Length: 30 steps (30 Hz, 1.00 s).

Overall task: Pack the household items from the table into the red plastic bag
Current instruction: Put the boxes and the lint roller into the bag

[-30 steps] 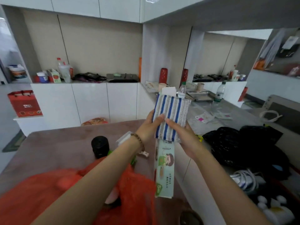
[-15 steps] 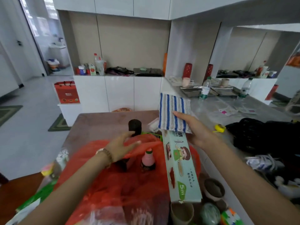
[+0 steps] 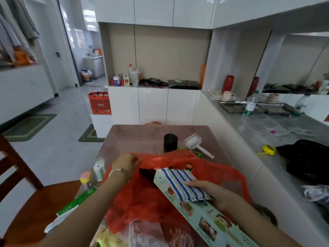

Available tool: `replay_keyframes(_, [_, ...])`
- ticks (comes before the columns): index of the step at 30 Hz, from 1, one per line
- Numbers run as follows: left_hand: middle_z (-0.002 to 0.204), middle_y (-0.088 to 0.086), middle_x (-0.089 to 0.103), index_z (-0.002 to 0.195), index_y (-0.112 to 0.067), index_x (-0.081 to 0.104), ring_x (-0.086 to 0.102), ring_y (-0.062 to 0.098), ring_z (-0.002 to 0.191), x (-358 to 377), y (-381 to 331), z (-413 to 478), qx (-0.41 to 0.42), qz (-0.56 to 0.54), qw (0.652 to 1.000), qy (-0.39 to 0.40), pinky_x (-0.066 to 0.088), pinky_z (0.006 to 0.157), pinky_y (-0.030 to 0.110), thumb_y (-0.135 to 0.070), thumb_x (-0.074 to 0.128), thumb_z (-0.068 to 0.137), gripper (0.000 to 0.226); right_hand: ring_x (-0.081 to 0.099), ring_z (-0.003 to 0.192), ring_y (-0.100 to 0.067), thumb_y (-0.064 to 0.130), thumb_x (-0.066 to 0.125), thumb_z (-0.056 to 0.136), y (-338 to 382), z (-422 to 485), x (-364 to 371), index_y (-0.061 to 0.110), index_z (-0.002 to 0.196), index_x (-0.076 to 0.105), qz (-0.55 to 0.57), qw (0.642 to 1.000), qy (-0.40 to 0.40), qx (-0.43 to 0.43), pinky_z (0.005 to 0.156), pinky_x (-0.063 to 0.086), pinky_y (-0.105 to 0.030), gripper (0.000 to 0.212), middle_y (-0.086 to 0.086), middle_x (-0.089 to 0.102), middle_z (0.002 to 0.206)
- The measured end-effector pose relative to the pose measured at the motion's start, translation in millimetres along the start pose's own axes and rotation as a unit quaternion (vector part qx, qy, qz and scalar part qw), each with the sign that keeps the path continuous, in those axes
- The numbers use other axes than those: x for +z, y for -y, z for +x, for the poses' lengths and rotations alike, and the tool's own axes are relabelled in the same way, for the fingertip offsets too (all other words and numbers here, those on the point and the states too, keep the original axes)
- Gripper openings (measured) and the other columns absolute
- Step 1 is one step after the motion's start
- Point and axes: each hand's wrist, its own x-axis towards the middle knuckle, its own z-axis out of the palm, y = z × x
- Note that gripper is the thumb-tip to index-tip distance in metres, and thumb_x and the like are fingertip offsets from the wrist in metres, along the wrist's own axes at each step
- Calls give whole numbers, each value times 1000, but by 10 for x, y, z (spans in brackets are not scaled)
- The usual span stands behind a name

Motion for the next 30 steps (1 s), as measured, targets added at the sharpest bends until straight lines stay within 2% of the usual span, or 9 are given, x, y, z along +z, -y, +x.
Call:
replay_keyframes(3, [97, 9, 72, 93, -14, 69, 64, 29, 95, -35, -44, 52, -3, -48, 999, -6, 51, 84, 37, -35, 54, 90, 26, 71, 66, -25, 30, 82, 65, -8, 249, 129, -2, 112, 64, 30, 999, -2, 22, 63, 57, -32, 60, -15, 74, 84])
replay_keyframes(9, [99, 9, 73, 96, -16, 71, 65, 27, 98, -56, 78, 24, 17, -67, 997, -20, 51, 86, 38, -35, 57, 89, 25, 62, 70, -27, 37, 64, 86, 184, 844, 344, 1, 100, 63, 186, 977, -108, 1, 67, 51, -35, 39, -16, 66, 79])
replay_keyframes(12, [95, 7, 74, 93, -17, 73, 67, 26, 94, -84, 163, 22, 21, -88, 996, -22, 52, 83, 37, -33, 59, 88, 21, 58, 73, -25, 36, 61, 90, 287, 1102, 361, 6, 104, 56, 274, 945, -167, -58, 64, 48, -37, 33, -13, 62, 84])
replay_keyframes(15, [90, 6, 74, 85, -17, 72, 67, 26, 88, -80, 185, 5, 31, -92, 995, -24, 52, 78, 35, -33, 60, 88, 20, 62, 94, -32, 30, 61, 91, 321, 1300, 411, 9, 130, 43, 385, 885, -231, -122, 82, 51, -45, 48, -15, 60, 113])
replay_keyframes(17, [90, 4, 74, 86, -19, 72, 67, 25, 87, -92, 173, -2, 32, -91, 995, -21, 52, 77, 33, -35, 59, 88, 21, 63, 84, -30, 28, 65, 88, 339, 1389, 477, 7, 132, 42, 436, 839, -287, -156, 84, 51, -44, 54, -17, 60, 116])
replay_keyframes(19, [94, 2, 74, 91, -20, 73, 67, 23, 89, -107, 155, 11, 39, -93, 995, -15, 51, 79, 32, -35, 58, 89, 21, 61, 79, -26, 28, 65, 88, 319, 1439, 545, 5, 132, 44, 468, 820, -274, -182, 78, 52, -39, 55, -18, 61, 121])
replay_keyframes(22, [92, 3, 75, 88, -20, 74, 67, 21, 86, -117, 107, 33, 45, -105, 993, -9, 51, 77, 31, -34, 61, 87, 20, 58, 83, -21, 25, 59, 92, 150, 1427, 688, 2, 135, 46, 388, 885, -213, -142, 76, 48, -31, 50, -17, 57, 128])
replay_keyframes(26, [91, 1, 75, 88, -22, 74, 67, 19, 84, -118, 71, 78, 47, -96, 994, 14, 53, 79, 33, -36, 59, 88, 21, 44, 129, -30, 12, 60, 91, -181, 1244, 819, 3, 132, 50, 317, 927, -196, -43, 104, 40, -35, 43, -17, 43, 143])
replay_keyframes(30, [90, 1, 73, 86, -20, 72, 64, 16, 80, -131, 58, 144, 76, -103, 990, 53, 52, 80, 30, -34, 59, 88, 19, 52, 123, -30, 8, 57, 92, -149, 756, 758, 3, 130, 51, 234, 956, -139, -112, 98, 43, -35, 39, -14, 59, 124])
